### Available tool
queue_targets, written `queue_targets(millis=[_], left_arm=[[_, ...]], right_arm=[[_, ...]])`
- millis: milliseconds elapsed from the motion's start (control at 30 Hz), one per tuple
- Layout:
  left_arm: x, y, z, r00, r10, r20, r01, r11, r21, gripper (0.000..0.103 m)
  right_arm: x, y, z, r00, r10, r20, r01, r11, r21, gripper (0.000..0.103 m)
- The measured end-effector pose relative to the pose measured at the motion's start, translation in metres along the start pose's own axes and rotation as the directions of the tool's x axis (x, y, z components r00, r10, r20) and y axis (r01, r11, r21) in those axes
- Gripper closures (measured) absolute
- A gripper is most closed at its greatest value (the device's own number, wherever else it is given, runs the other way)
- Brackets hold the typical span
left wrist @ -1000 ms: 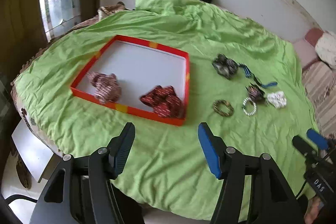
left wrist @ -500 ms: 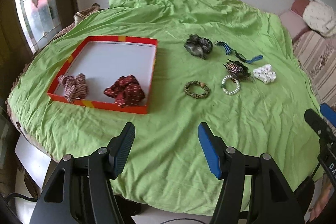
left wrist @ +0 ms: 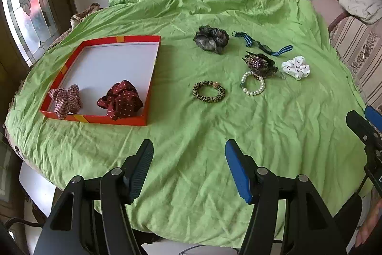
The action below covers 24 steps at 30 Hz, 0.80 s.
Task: Organize jewelry
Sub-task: 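Lift both open tools out of the tray toward the remaining accessories, then grasp the leopard-print hair tie with the left tool while the right tool grasps the pearl bracelet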
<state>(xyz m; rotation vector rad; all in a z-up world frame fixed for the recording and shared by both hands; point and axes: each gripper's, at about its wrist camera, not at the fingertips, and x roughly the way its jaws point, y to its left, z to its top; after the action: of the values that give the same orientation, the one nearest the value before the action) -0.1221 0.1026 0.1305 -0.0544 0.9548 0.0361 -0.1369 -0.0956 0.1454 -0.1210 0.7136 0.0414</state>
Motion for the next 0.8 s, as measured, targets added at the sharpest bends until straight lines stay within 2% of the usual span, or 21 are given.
queue_targets(millis=[800], left_arm=[[0.038,-0.012,0.005,0.998,-0.002,-0.069,0.002,1.0,0.005,0.041]], right_arm=[[0.039,-0.014,-0.003,0.997,0.002,-0.075,-0.002,1.0,0.013,0.036]])
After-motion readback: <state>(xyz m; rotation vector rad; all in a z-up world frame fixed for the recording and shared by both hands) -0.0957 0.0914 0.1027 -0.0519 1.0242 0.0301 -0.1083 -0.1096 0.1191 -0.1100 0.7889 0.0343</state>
